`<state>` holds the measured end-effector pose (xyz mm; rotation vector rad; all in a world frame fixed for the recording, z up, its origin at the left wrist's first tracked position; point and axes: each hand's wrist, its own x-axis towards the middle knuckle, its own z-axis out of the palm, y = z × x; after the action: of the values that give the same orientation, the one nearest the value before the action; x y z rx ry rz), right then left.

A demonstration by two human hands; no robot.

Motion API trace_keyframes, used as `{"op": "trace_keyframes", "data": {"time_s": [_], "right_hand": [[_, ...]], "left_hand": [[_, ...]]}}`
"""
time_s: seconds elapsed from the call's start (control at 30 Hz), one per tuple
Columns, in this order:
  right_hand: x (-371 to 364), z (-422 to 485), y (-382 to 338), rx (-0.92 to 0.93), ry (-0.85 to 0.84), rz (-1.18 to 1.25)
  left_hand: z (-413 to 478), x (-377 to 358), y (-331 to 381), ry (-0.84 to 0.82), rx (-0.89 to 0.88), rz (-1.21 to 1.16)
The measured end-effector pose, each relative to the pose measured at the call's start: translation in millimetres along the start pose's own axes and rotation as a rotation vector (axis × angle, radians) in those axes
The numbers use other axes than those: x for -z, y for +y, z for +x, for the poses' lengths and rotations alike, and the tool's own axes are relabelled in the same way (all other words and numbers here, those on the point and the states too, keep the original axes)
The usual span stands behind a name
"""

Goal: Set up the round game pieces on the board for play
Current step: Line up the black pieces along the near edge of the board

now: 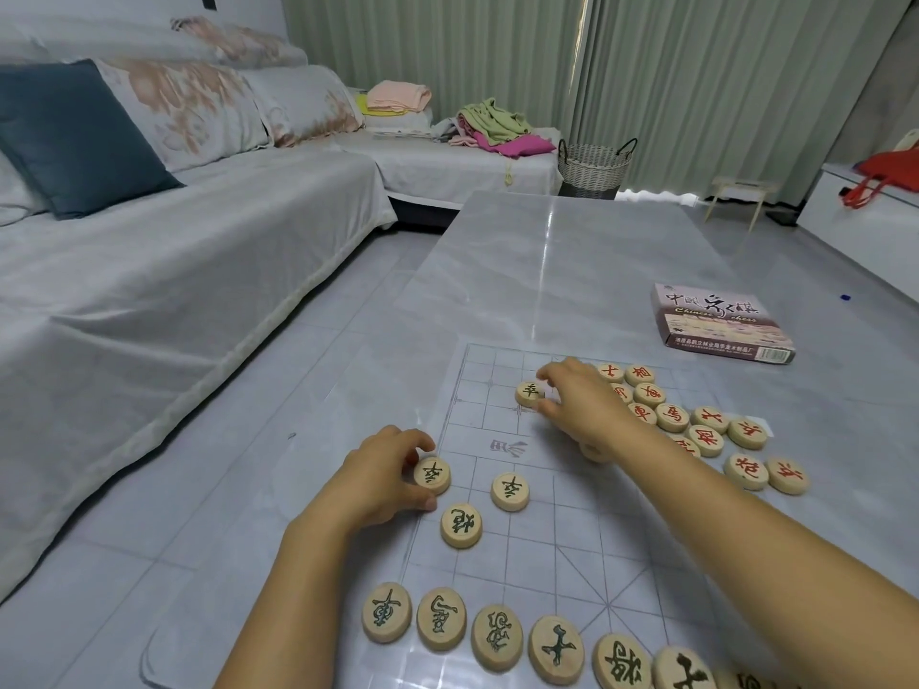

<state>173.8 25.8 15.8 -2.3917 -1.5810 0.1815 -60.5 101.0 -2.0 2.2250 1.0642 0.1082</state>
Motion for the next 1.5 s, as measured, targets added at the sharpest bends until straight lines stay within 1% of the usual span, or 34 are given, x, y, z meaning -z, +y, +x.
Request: {"op": "trace_keyframes", "data": {"time_s": [0.07,0.13,0.23,0.3,0.4,0.43,0.5,0.57,0.67,0.73,0.8,0.9,1.03,1.17,1.4,1.5], "right_hand": [[-6,13,4,0.053,-0.08,-0.134],[-11,21,4,0.094,-0.146,-0.172],[-12,24,2,0.119,-0.09,-0.206],[-4,17,0,0.115,-0.051,-0.17],[18,-19,0,0.057,-0.006,0.069],[23,-35,1,0.052,-0.015,0.099],[26,-69,5,0.031,-0.079,0.054],[19,-96,6,-0.018,-0.129,-0.06],[8,-113,7,-0.085,-0.121,-0.215],[10,-116,8,-0.097,-0.109,-0.185],[13,-119,14,-0.062,-0.154,-0.113],[14,-119,15,0.004,-0.222,-0.109],[10,-115,12,-0.07,-0.17,-0.107],[6,-115,9,-0.101,-0.129,-0.121],[4,-118,12,-0.105,-0.12,-0.025],[3,-118,13,-0.087,-0.106,-0.054]], "left_hand": [[0,0,1,-0.001,0.0,-0.005],[0,1,1,0.005,-0.004,0.007],[0,2,3,0.014,-0.016,0.028],[1,2,2,0.023,-0.022,0.043],[1,2,2,0.021,-0.019,0.058],[2,2,3,0.023,-0.021,0.063],[2,1,3,0.031,-0.024,0.072],[1,0,4,0.042,-0.034,0.08],[0,-1,4,0.048,-0.041,0.091],[-1,-2,4,0.051,-0.049,0.092],[-1,-2,4,0.054,-0.053,0.102],[-1,-2,5,0.056,-0.059,0.12],[-1,-2,6,0.054,-0.061,0.132],[0,-1,6,0.056,-0.057,0.118],[0,-2,5,0.054,-0.061,0.11],[0,-2,5,0.057,-0.06,0.114]]}}
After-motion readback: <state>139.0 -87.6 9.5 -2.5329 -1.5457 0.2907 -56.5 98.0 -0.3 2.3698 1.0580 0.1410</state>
